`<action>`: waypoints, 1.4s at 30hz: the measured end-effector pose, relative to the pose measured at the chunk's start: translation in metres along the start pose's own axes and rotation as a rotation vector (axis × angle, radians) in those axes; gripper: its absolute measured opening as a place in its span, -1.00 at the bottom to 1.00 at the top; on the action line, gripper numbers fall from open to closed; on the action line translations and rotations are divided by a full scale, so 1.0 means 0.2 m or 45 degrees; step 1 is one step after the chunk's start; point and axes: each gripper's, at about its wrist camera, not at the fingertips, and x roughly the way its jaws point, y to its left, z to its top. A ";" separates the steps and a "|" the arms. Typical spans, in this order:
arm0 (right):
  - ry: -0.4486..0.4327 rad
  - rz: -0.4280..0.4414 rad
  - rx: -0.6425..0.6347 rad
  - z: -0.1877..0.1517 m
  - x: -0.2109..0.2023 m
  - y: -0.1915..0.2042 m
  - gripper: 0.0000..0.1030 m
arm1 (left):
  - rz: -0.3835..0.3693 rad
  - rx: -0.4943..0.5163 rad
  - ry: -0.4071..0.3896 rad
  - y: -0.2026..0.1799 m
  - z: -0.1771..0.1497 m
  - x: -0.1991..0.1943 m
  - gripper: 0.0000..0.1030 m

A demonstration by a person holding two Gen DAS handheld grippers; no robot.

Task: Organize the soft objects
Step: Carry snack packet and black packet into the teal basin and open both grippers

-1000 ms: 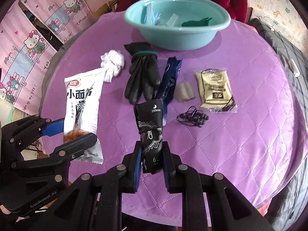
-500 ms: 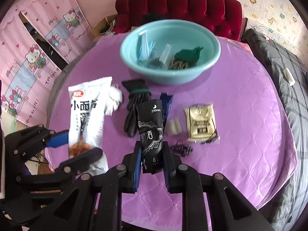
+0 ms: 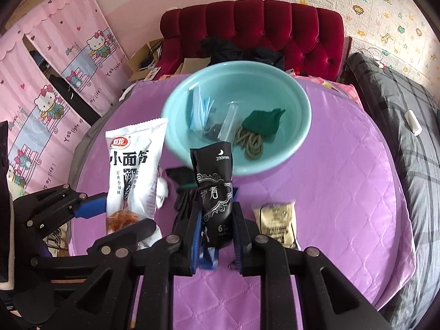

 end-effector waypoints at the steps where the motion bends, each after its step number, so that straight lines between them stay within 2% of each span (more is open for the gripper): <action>1: 0.000 0.000 0.005 0.02 0.01 -0.01 -0.60 | -0.002 0.001 -0.001 0.01 0.02 0.01 -0.20; 19: -0.007 -0.015 0.088 0.47 0.31 -0.18 -0.58 | 0.036 0.002 0.022 0.21 0.36 0.36 -0.20; 32: 0.053 -0.033 0.155 0.60 0.59 -0.25 -0.57 | 0.066 0.006 0.055 0.29 0.49 0.61 -0.19; 40: 0.057 -0.004 0.196 0.63 0.64 -0.29 -0.50 | 0.086 0.010 0.076 0.29 0.51 0.67 -0.18; 42: 0.045 0.001 0.196 0.63 0.63 -0.30 -0.43 | 0.088 0.030 0.081 0.29 0.51 0.67 -0.16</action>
